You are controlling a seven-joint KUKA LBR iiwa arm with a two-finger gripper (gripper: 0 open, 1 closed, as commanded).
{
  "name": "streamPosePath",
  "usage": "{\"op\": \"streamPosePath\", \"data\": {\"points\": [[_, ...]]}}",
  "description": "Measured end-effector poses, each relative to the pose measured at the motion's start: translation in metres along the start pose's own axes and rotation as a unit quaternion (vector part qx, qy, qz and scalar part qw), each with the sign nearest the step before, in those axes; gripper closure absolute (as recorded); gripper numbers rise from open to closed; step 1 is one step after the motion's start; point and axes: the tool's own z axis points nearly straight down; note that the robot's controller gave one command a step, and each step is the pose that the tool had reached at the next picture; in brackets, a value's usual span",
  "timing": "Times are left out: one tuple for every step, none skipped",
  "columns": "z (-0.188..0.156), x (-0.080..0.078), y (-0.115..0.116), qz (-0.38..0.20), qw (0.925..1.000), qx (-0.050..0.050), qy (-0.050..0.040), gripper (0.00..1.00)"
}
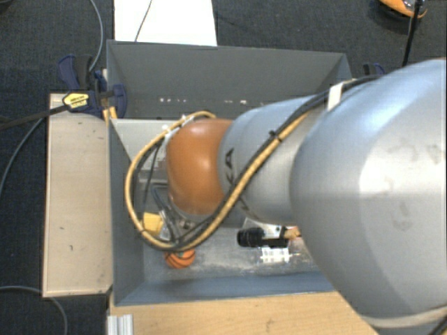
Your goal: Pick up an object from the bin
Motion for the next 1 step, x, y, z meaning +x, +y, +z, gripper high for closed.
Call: {"op": "streamPosePath", "data": {"points": [[-0.0170,-0.0005,0.0007,-0.001,1.0000,-0.001,-0.0010,1.00]]}}
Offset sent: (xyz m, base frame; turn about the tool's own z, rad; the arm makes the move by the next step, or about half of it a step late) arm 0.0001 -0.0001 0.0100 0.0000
